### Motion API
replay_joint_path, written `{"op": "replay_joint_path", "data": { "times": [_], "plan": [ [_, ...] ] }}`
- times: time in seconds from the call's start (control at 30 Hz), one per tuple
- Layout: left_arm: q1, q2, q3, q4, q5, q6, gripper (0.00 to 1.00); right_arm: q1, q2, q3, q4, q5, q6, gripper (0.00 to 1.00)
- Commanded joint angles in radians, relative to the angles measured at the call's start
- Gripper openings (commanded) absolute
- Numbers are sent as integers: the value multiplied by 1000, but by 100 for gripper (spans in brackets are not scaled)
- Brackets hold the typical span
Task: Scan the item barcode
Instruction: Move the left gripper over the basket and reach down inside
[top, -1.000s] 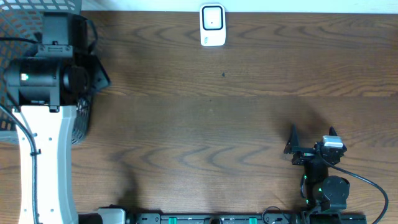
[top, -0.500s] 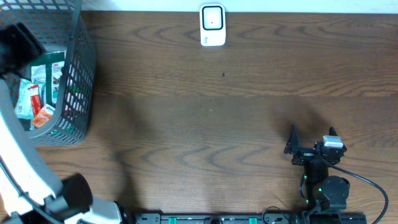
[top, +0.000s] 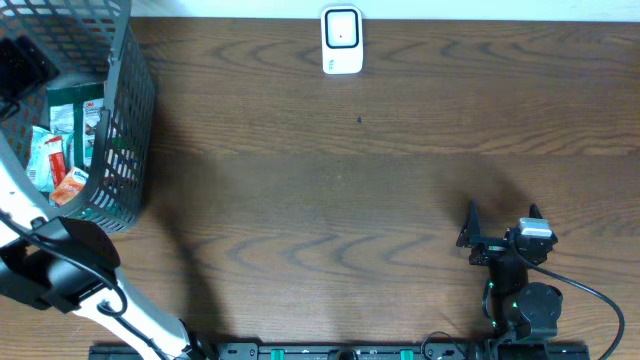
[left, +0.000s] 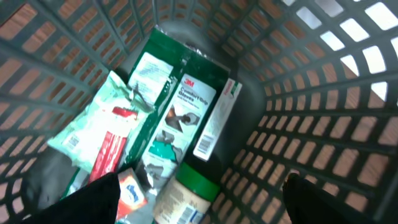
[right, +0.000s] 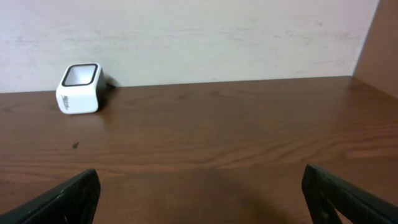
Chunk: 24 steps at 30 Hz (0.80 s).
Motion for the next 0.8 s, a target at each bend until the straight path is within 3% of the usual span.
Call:
{"op": "replay_joint_path", "data": {
  "times": [0.0,0.37,0.77],
  "plan": [
    [-10,45,11,17,16,82,85,10,-5,-1,-4,0,13,99],
    [-65,217,11,82,16,133,73,10,-5,-1,-4,0,13,99],
    [-122,354,8,208,-29,198,72,10,-5,-1,-4,0,13,99]
  ]
}}
